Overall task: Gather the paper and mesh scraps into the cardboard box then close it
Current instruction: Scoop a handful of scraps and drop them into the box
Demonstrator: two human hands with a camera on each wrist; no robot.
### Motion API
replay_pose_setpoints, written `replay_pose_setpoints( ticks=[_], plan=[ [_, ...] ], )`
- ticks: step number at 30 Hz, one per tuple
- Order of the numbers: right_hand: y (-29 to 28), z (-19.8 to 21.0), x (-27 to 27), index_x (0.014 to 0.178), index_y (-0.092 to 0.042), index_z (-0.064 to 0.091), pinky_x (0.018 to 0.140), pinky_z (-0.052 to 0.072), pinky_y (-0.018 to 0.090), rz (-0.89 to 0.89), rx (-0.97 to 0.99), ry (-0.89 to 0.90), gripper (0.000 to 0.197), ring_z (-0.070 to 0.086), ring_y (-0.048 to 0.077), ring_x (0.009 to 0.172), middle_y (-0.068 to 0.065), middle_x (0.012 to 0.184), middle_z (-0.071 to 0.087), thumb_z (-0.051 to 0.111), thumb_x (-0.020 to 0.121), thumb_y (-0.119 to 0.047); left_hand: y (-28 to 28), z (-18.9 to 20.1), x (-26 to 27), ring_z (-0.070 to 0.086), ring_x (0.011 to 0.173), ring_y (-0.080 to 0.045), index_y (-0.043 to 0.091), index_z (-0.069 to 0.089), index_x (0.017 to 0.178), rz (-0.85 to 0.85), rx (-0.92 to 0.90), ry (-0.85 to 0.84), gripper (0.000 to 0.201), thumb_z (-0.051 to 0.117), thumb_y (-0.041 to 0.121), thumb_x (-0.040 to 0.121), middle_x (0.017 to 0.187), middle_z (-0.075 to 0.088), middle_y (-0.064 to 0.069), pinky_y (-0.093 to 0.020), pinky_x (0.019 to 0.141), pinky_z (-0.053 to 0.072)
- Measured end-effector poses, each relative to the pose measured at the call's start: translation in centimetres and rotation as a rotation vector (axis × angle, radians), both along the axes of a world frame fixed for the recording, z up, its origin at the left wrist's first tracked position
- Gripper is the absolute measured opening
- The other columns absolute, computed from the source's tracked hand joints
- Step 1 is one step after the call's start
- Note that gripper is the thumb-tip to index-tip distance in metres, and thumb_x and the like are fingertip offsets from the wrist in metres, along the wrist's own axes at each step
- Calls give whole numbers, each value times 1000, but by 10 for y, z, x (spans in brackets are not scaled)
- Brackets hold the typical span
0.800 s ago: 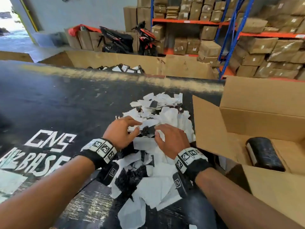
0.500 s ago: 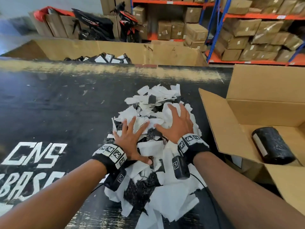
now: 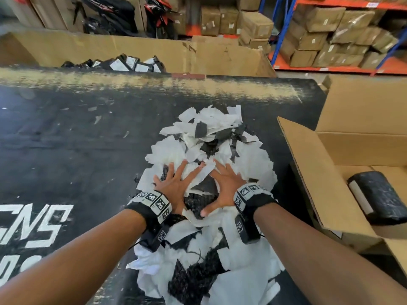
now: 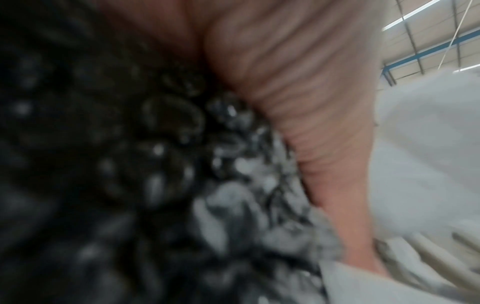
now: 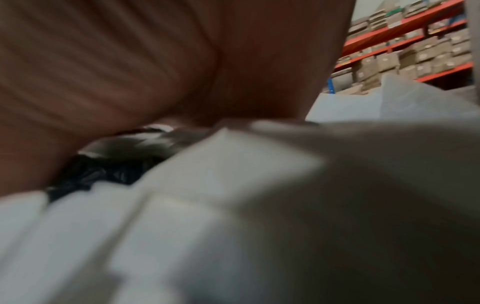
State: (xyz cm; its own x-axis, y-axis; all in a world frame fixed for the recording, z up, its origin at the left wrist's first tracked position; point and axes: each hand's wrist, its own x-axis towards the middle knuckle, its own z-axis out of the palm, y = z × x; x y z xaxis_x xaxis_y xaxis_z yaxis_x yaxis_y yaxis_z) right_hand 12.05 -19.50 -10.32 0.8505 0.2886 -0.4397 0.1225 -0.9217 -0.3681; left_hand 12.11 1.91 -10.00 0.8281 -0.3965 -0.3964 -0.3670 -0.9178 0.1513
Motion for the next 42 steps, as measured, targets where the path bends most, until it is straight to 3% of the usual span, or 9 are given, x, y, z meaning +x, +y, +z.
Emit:
replay_pose_setpoints(
  ticks=[4, 10, 13, 15, 19, 22, 29, 35, 42],
  plan=[
    [-2, -1, -2, 154, -45, -13, 118, 13, 65, -20, 34, -65, 156, -14, 29, 152, -10, 164, -21, 85, 37, -76, 4, -20, -4, -15, 152, -40, 51, -33, 145, -13, -8, -84, 130, 76, 58, 74, 163, -25, 6, -80, 108, 17],
    [-4, 43, -18, 150, -51, -13, 116, 22, 64, -165, 122, -224, 154, 3, 26, 153, -6, 165, -13, 82, 32, -79, 9, -25, -5, -17, 152, -38, 49, -35, 144, -54, 3, -89, 140, 65, 90, 55, 164, -26, 2, -79, 109, 17],
    [11, 64, -20, 152, -50, -12, 115, 24, 66, -95, 136, -370, 151, -1, 30, 153, -6, 164, -19, 71, 32, -90, 9, -19, -7, -19, 151, -39, 48, -28, 148, -41, -21, -64, 144, 72, 86, 52, 164, -25, 1, -80, 109, 16],
    [28, 68, -13, 150, -54, -15, 116, 14, 68, -12, 104, -375, 147, -9, 34, 153, -7, 163, -28, 69, 35, -92, 9, -14, -6, -19, 151, -38, 46, -28, 149, -40, -36, -37, 147, 75, 83, 52, 164, -24, 2, -80, 108, 15],
    [38, 40, 3, 147, -57, -19, 117, 6, 66, 33, -38, -134, 145, -12, 38, 152, -5, 163, -28, 68, 36, -94, 13, -3, -6, -14, 153, -34, 41, -29, 151, -10, -71, 3, 151, 78, 79, 50, 165, -20, 4, -77, 112, 14],
    [25, 23, -1, 151, -51, -17, 119, 5, 63, 53, -114, -19, 148, -13, 38, 151, -1, 165, -20, 70, 38, -93, 25, 15, -9, -21, 152, -31, 43, -28, 151, 5, -55, 4, 159, 71, 92, 36, 165, -24, 3, -76, 113, 8],
    [5, 73, -9, 151, -55, -1, 117, 21, 62, -114, 95, -361, 138, 3, 24, 153, -4, 166, -2, 61, 35, -99, 42, 62, 5, -34, 145, -36, 58, -30, 143, 13, -82, -88, 155, 63, 101, 27, 159, -37, 8, -82, 104, -2],
    [11, 31, 20, 139, -66, -24, 112, 7, 75, -166, -18, 18, 154, -20, 41, 149, -3, 159, -37, 75, 24, -90, 19, 23, 37, -35, 144, -38, 62, -37, 136, 8, -36, 166, 159, 74, 93, 25, 155, -44, 7, -85, 104, 4],
    [25, -12, 8, 149, -58, -9, 112, 10, 75, -84, -122, -32, 148, -15, 44, 149, 0, 164, -25, 86, 37, -75, 7, -19, 23, -27, 149, -39, 47, -29, 149, -27, 51, 46, 157, 82, 78, 43, 162, -31, 0, -77, 110, 19]
  ],
)
